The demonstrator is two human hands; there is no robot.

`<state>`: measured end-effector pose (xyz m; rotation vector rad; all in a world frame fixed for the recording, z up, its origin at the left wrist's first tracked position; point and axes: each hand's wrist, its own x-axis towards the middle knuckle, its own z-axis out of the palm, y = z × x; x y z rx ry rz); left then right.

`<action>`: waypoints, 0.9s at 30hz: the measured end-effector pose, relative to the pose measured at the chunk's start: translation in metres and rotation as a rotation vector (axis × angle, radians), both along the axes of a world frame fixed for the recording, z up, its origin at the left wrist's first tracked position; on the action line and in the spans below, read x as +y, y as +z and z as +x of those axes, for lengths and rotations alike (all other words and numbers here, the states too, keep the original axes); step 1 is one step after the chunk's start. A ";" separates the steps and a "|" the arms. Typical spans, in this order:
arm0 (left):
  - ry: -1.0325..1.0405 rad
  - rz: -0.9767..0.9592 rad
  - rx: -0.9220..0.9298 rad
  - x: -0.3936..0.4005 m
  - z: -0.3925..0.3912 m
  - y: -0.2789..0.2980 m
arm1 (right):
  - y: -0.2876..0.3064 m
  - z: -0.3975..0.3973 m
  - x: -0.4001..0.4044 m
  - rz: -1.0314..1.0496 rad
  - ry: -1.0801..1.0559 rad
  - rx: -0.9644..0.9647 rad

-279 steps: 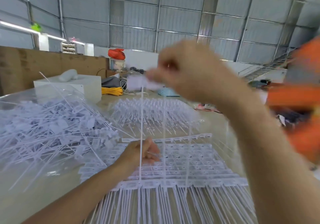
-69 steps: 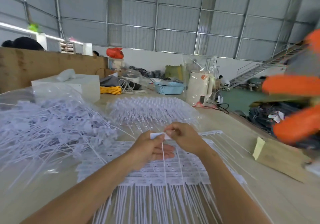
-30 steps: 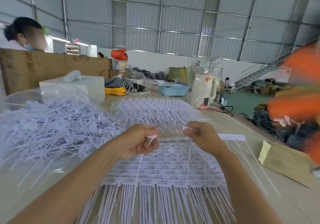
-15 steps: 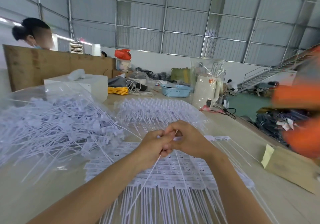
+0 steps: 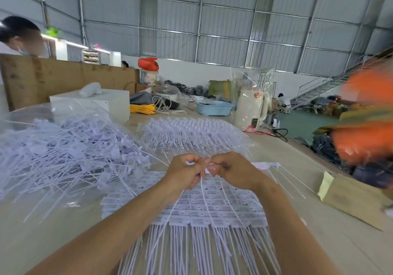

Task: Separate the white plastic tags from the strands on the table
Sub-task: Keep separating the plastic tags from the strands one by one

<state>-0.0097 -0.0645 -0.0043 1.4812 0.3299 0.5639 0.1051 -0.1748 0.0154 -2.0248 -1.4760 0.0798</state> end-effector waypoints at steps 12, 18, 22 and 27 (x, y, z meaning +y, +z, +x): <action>0.036 -0.271 0.090 0.025 0.000 0.004 | 0.015 0.012 -0.024 0.099 -0.354 -0.455; 0.090 -0.321 0.172 0.031 0.003 -0.022 | 0.054 -0.032 -0.022 0.210 -0.325 -0.714; 0.108 -0.295 0.154 0.030 0.008 -0.024 | 0.099 -0.068 -0.022 0.218 -0.268 -0.853; 0.116 -0.275 0.148 0.029 0.005 -0.023 | 0.156 -0.109 -0.023 0.285 -0.262 -1.070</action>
